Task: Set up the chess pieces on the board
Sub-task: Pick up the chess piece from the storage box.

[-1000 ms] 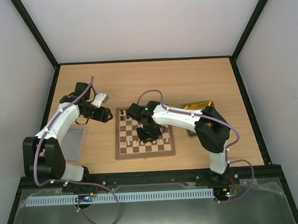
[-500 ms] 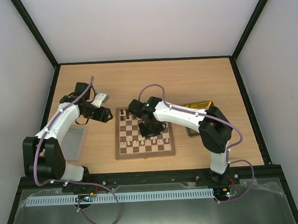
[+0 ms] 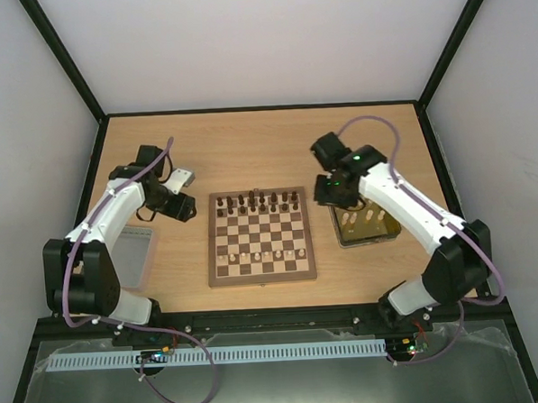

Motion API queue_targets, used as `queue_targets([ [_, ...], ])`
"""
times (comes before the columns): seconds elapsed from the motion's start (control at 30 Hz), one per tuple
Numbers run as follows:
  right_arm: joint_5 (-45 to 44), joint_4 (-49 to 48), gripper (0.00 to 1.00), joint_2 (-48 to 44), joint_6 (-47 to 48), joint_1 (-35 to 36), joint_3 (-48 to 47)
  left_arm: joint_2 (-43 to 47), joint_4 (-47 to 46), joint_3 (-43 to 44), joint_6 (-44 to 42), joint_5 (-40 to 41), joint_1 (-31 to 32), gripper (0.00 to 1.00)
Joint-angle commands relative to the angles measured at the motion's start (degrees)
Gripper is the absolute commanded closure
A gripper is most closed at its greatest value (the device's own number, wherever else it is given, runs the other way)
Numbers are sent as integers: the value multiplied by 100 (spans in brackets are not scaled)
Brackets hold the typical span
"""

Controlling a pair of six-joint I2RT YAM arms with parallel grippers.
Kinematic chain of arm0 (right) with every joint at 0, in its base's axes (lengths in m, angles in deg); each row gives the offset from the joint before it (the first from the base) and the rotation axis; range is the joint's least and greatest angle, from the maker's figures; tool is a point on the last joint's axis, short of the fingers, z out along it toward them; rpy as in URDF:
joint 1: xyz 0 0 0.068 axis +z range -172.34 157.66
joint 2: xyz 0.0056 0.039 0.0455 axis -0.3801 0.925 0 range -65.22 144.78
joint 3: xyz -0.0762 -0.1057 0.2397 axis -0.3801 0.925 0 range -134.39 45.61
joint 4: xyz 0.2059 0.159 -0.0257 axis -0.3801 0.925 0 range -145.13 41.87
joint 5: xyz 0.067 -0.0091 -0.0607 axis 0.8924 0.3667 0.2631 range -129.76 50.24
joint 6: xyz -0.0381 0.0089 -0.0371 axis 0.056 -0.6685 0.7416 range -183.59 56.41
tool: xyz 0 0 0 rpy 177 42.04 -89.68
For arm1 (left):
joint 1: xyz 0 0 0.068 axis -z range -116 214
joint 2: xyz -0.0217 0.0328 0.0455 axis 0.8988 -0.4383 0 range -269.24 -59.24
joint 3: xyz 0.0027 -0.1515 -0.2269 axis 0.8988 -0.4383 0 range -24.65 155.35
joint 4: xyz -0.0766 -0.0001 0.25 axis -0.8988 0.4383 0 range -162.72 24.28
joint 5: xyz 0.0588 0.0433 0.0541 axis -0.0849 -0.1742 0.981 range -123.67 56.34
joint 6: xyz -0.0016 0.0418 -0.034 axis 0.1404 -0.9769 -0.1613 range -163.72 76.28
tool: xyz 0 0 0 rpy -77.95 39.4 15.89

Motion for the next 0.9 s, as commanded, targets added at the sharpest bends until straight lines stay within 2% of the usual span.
queue_targets([
  [0.0, -112, -450, 71, -449, 103, -900, 707, -23, 797, 489, -381, 231, -95, 28],
  [0.07, -51, -611, 71, -499, 98, -1306, 931, -9, 923, 625, -356, 117, -105, 28],
  [0.17, 42, -814, 71, -509, -87, -1556, 1228, 45, 1030, 755, -256, -52, -105, 28],
  [0.43, 77, -1356, 71, -557, -541, -1734, 1868, -47, 1232, 1009, -137, -815, -114, 28],
  [0.6, 27, -1423, 71, -473, -396, -1768, 1851, -54, 1314, 1208, 80, -784, -114, 27],
  [0.87, 298, -1829, 71, -88, -26, -2077, 2130, 109, 1275, 1054, 140, -106, -182, 27],
])
